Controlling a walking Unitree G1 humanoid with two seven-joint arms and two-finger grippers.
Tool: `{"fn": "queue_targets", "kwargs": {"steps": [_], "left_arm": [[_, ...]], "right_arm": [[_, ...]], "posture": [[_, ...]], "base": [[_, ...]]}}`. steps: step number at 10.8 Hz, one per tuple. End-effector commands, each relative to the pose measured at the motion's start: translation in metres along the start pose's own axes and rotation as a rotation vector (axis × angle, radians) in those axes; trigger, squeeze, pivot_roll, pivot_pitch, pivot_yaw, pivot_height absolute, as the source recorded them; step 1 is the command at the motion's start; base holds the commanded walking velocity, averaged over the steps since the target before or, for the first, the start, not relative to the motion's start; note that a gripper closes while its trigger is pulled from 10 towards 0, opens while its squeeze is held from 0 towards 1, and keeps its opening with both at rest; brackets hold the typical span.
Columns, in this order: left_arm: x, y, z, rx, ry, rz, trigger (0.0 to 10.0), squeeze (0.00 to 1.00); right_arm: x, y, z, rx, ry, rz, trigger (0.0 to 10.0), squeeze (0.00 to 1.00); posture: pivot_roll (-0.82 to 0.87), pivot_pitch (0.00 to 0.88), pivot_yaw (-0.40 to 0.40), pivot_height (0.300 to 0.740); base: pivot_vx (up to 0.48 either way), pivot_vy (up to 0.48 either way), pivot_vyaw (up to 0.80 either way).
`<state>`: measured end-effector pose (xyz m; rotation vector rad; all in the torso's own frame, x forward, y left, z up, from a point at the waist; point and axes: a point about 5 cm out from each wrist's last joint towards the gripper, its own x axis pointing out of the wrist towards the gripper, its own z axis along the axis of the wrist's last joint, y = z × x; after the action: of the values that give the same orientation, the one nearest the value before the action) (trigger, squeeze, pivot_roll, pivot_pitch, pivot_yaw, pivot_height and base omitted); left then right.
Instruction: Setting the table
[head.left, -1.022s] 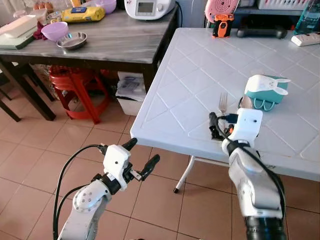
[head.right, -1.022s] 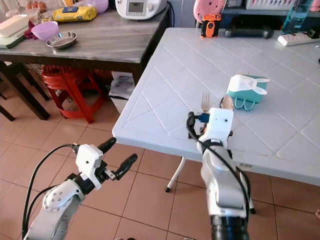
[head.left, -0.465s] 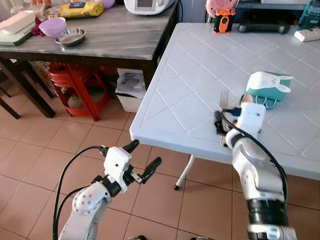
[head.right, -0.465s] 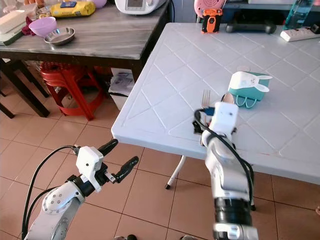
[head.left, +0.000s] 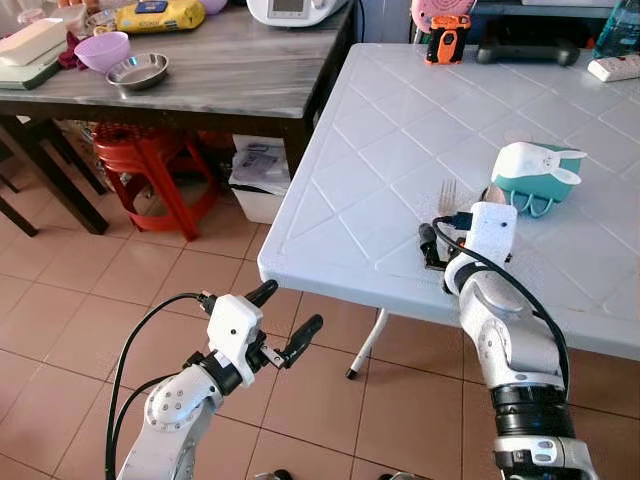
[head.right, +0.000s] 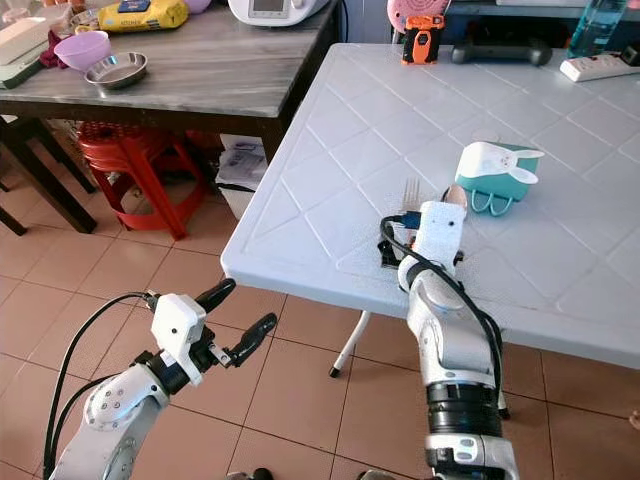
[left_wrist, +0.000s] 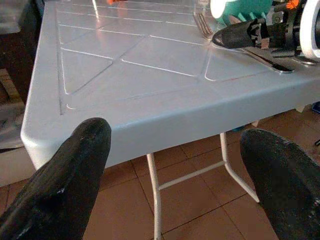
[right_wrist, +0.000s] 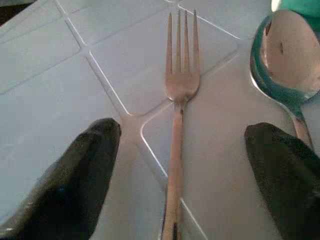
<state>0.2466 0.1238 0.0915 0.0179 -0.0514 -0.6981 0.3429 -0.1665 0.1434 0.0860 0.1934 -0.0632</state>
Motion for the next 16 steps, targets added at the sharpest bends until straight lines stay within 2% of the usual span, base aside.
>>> {"fn": "queue_targets", "kwargs": {"steps": [1,5,8,9,10,11,13,16], "left_arm": [[-0.004,0.0,-0.006,0.005,0.026,0.001,10.0,0.0],[-0.006,0.005,-0.029,-0.011,0.063,0.003,10.0,0.0],[-0.007,0.008,-0.043,-0.008,0.072,0.007,10.0,0.0],[-0.007,0.009,-0.041,-0.005,0.048,0.013,10.0,0.0],[-0.001,0.017,-0.021,0.006,-0.058,0.064,10.0,0.0],[0.007,0.028,0.013,0.023,-0.151,0.111,10.0,0.0],[0.017,0.031,0.042,0.081,-0.201,0.079,10.0,0.0],[0.02,0.016,0.049,0.127,-0.143,-0.067,10.0,0.0]], "right_arm": [[0.002,0.01,-0.01,-0.005,0.064,0.053,0.0,0.0],[0.009,0.013,-0.005,-0.097,0.072,0.089,0.0,0.0],[0.014,0.019,-0.002,-0.086,0.074,0.12,0.0,0.0],[0.015,0.023,0.0,-0.073,0.069,0.139,0.0,0.0],[0.014,0.027,0.001,-0.073,0.062,0.158,0.0,0.0],[0.012,0.03,-0.003,-0.072,0.07,0.171,0.0,0.0],[0.008,0.029,-0.013,-0.071,0.091,0.183,0.0,0.0],[0.006,0.019,-0.02,-0.075,0.118,0.15,0.0,0.0]], "posture": [[-0.05,0.166,0.083,0.74],[-0.05,0.157,0.077,0.74],[-0.05,0.149,0.076,0.74],[-0.05,0.147,0.075,0.74],[-0.05,0.148,0.071,0.74],[-0.05,0.147,0.072,0.74],[-0.04,0.146,0.066,0.74],[-0.04,0.145,0.061,0.74]], "base": [[0.0,0.0,0.0],[0.0,0.0,0.0],[0.0,0.0,0.0],[0.0,0.0,0.0],[0.0,0.0,0.0],[0.0,0.0,0.0],[0.0,0.0,0.0],[0.0,0.0,0.0]]}}
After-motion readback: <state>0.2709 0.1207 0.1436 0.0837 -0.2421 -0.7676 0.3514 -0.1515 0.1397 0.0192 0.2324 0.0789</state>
